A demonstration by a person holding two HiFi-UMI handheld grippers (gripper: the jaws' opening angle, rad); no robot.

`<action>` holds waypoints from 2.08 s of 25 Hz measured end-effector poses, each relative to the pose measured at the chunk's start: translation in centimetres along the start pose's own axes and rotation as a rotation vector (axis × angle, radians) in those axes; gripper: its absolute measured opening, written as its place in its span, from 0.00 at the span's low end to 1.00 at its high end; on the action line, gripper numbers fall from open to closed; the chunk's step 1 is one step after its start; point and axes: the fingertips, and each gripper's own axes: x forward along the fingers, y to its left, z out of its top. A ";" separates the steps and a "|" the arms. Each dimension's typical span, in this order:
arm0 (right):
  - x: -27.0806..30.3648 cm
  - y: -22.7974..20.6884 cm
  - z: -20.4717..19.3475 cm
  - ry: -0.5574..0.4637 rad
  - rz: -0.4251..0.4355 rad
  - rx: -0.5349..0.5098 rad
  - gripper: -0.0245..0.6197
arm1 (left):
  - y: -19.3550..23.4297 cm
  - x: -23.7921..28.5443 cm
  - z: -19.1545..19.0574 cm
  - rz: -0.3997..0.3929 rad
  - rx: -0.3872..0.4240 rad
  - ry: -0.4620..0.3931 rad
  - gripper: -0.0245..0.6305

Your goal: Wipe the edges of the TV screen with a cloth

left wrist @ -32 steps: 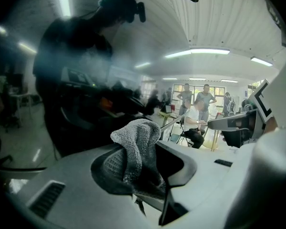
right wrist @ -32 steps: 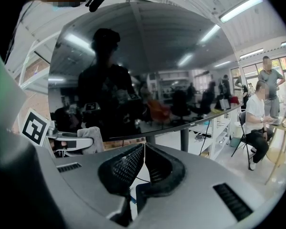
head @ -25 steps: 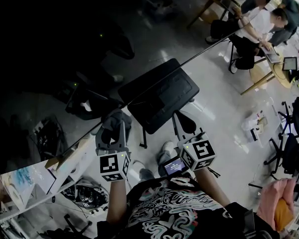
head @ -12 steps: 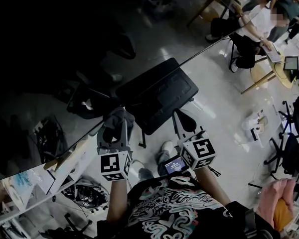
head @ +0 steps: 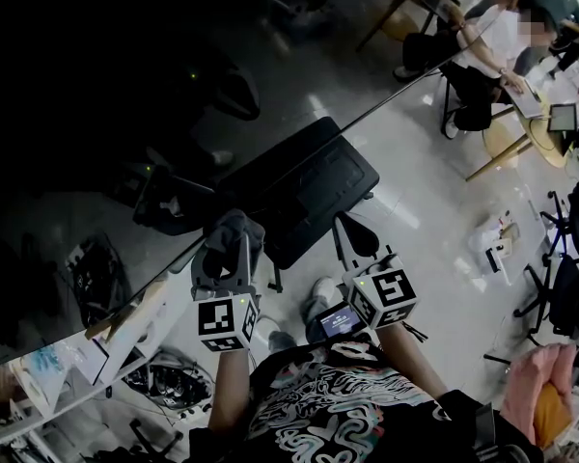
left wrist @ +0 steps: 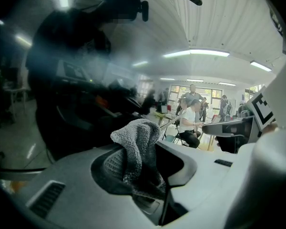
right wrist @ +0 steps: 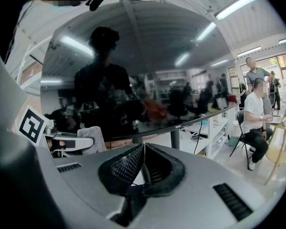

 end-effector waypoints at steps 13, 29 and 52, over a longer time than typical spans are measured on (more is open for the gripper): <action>-0.5 -2.4 1.0 -0.008 -0.010 0.007 0.08 | -1.5 1.4 0.7 0.002 -0.013 -0.014 0.25; 0.3 -6.3 1.5 -0.016 0.017 0.001 0.08 | -3.6 3.7 1.4 0.033 -0.017 -0.021 0.25; -2.2 -12.2 2.2 -0.049 -0.074 0.025 0.08 | -7.5 8.1 2.5 0.034 -0.044 0.003 0.25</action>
